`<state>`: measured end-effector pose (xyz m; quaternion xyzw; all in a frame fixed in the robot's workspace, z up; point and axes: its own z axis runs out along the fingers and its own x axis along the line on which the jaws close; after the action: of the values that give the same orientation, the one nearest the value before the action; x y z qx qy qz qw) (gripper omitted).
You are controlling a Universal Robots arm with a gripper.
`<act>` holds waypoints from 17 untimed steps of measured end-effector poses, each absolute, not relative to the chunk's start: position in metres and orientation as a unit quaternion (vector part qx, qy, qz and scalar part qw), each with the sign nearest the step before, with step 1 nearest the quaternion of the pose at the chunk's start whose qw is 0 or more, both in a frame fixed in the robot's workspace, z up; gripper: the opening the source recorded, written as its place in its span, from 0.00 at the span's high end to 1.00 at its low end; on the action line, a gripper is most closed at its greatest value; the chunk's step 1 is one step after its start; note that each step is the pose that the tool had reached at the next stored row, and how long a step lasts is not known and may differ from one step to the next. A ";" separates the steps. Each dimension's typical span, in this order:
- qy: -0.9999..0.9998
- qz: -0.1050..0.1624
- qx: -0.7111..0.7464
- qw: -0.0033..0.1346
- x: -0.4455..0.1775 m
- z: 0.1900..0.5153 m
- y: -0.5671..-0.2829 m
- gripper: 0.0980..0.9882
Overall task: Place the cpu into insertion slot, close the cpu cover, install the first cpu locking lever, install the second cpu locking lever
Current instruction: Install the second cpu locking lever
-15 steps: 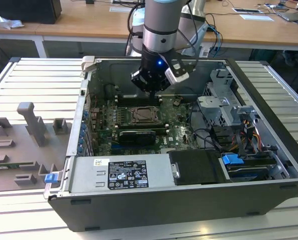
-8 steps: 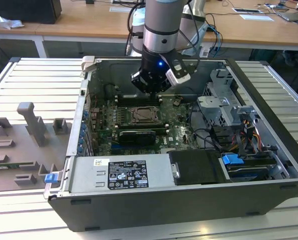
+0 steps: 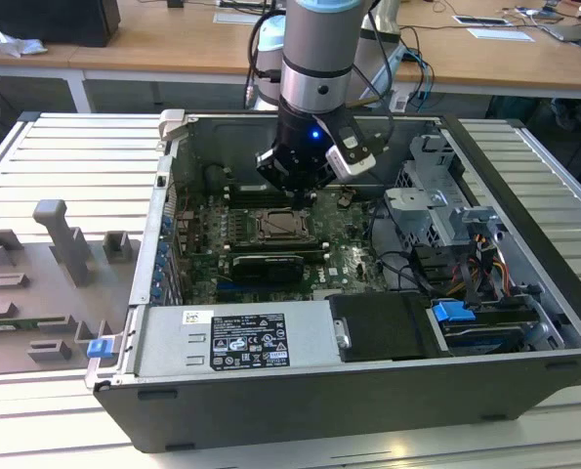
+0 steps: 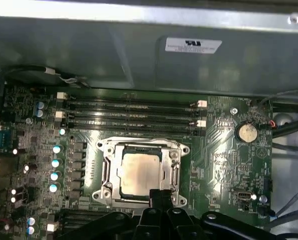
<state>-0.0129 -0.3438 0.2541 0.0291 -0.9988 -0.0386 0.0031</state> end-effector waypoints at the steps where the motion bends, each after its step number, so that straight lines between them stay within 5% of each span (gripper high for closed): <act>1: -0.999 -0.039 0.029 0.003 -0.013 0.254 -0.346 0.99; 17: -0.999 -0.039 0.029 0.003 -0.013 0.253 -0.374 0.99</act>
<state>-0.0130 -0.3739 0.2535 0.0293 -0.9988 -0.0386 0.0031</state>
